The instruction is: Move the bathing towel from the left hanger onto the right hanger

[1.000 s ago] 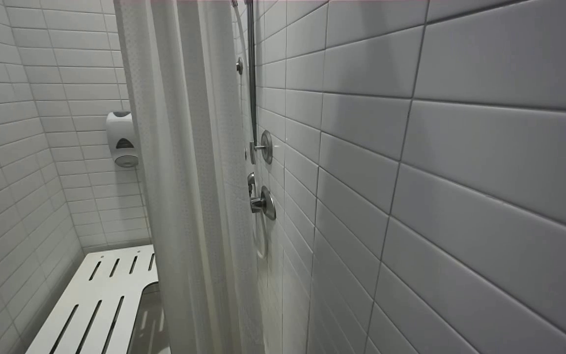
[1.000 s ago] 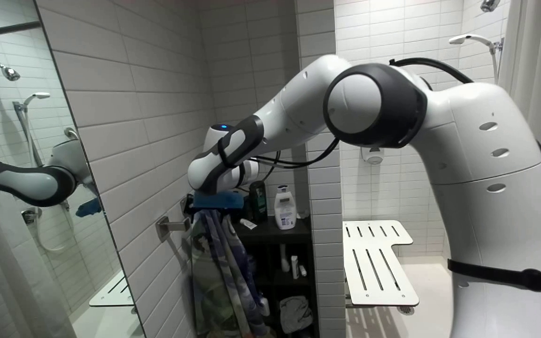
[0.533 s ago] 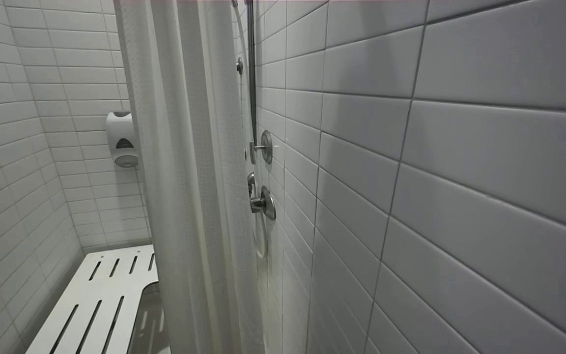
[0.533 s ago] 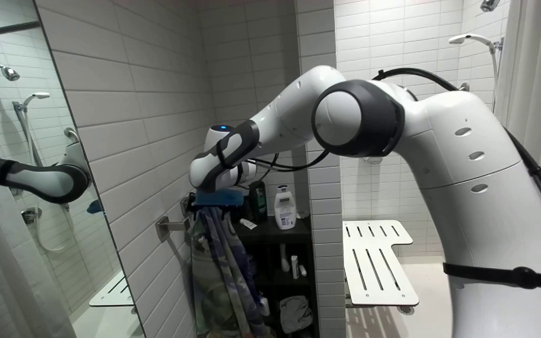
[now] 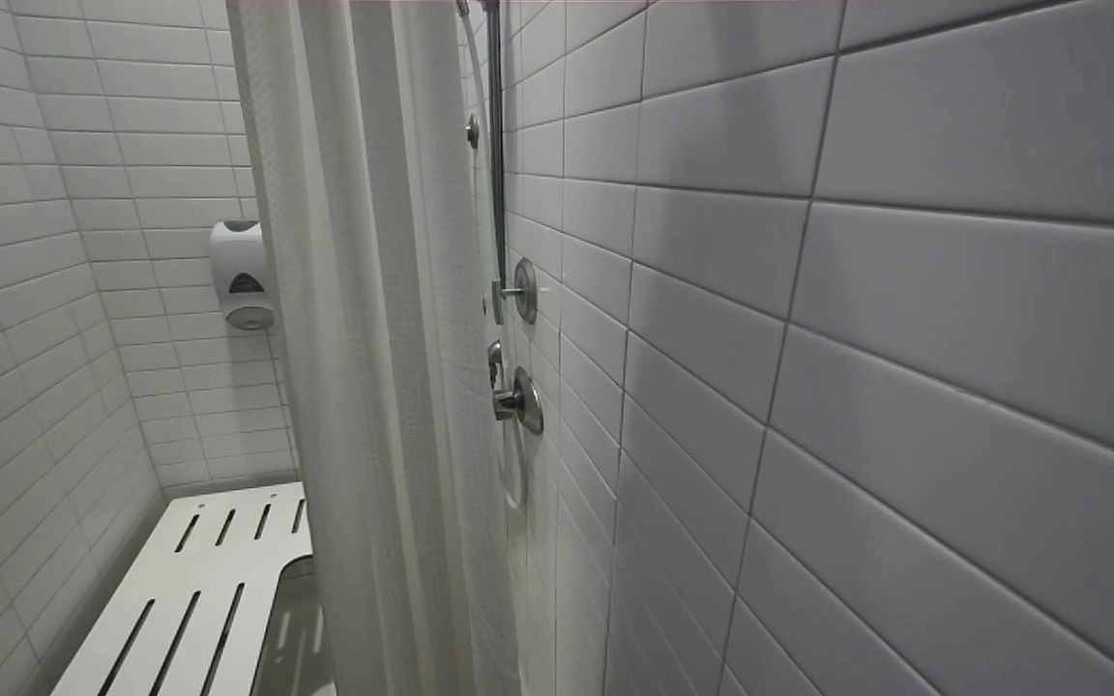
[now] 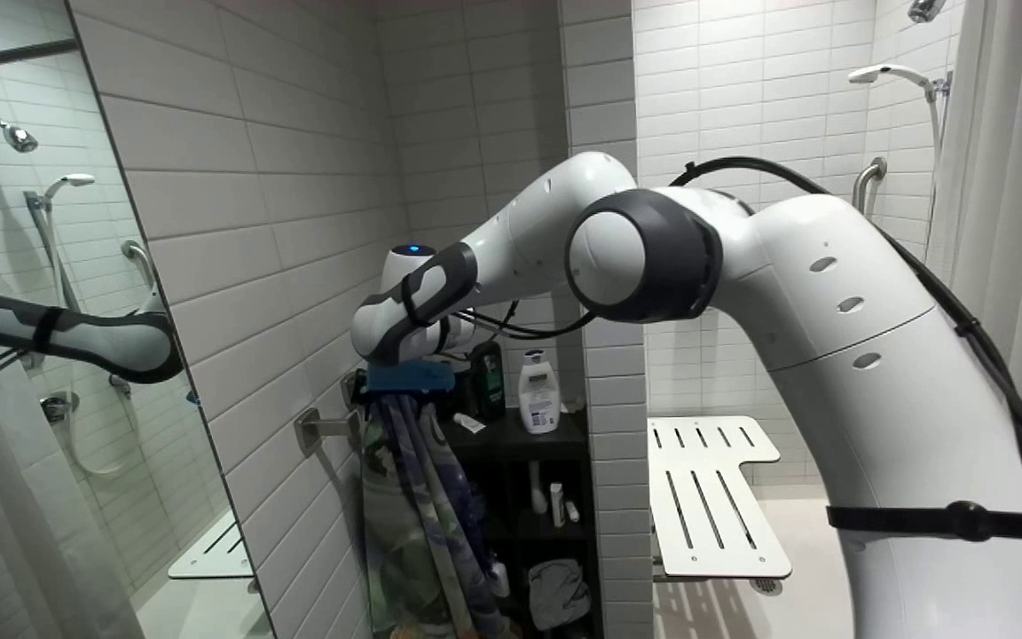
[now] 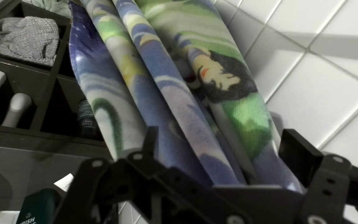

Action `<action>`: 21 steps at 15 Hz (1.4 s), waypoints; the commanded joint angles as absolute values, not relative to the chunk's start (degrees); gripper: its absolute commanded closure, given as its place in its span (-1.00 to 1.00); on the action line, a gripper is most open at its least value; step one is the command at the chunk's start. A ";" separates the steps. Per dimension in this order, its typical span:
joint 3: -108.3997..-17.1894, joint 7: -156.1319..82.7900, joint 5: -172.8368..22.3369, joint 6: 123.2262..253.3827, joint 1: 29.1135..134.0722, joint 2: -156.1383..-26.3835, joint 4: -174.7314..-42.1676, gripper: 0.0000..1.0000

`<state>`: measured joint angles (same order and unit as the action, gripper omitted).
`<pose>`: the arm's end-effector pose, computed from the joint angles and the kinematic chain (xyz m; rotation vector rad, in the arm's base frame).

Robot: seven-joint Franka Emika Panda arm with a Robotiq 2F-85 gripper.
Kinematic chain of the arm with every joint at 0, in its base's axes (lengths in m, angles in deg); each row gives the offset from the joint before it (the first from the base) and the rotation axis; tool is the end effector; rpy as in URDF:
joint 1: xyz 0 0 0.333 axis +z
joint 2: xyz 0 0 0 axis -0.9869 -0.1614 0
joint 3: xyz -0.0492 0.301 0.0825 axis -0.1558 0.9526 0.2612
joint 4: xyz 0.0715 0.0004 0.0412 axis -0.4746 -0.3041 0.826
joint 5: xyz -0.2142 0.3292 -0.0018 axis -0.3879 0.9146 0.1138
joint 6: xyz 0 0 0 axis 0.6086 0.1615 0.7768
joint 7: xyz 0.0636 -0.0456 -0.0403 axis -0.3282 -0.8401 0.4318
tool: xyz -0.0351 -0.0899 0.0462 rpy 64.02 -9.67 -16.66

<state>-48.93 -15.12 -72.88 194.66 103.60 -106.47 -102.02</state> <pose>0.6324 0.3786 0.3947 -2.8328 -0.1107 -0.4646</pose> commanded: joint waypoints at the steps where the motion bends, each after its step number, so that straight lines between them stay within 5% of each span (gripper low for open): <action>1: -50.83 -15.84 -73.53 191.81 104.71 -109.62 -96.48 -1.00; 6: -51.50 -16.37 -73.35 189.67 104.92 -112.69 -91.83 -1.00; 7: -51.36 -16.62 -73.21 189.05 104.96 -113.14 -91.15 -0.50; 10: -51.26 -16.91 -73.12 187.60 105.26 -114.15 -89.36 -0.22; 17: -51.05 -17.26 -72.62 185.43 105.36 -115.09 -87.11 0.87; 21: -51.00 -17.08 -72.37 184.92 105.24 -114.69 -86.92 0.92</action>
<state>-50.25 -16.32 -72.85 186.05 105.25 -113.84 -89.43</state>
